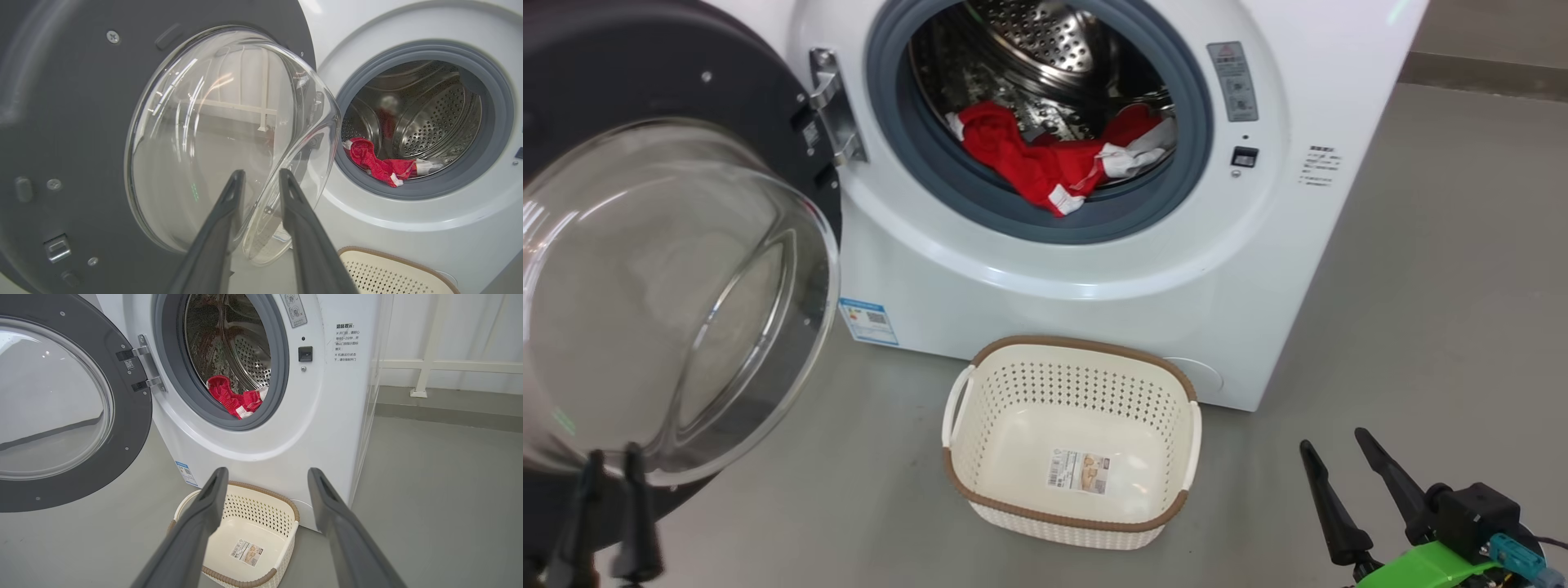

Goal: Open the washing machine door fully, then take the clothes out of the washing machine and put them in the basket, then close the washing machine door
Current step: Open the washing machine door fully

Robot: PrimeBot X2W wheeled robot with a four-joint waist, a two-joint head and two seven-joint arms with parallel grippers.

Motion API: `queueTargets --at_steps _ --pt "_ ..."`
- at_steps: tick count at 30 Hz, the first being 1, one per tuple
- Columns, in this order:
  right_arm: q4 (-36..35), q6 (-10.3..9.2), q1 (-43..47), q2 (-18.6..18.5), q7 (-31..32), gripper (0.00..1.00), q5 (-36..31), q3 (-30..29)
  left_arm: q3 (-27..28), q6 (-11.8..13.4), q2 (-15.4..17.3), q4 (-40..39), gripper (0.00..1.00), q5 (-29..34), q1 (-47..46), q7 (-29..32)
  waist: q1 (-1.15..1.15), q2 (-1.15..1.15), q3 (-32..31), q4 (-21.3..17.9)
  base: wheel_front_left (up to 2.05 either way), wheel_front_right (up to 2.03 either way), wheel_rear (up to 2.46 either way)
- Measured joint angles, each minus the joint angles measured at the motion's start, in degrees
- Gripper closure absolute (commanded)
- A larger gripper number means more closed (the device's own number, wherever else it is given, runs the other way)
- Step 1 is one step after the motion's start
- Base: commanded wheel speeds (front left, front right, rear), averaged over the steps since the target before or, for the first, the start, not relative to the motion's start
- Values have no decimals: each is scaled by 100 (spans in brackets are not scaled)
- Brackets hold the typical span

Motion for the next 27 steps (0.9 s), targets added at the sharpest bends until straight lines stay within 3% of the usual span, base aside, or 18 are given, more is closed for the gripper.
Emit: queueTargets --at_steps 1,4,16,27 --pt "-10 0 18 10 0 0 0 -20 -73 0 -2 -44 33 -36 55 0 0 0 -11 -31 0 0 0" --pt "-33 0 88 35 0 0 0 -105 -430 0 43 -152 0 -202 204 0 0 0 -40 -136 0 0 0" --pt "-127 0 91 40 0 0 -1 -367 -1293 0 229 -312 0 -582 348 0 0 0 -12 -696 0 0 0" --pt "-186 0 94 36 0 0 -1 -598 -1815 0 343 -533 0 -503 349 0 0 0 77 -1319 0 0 0"
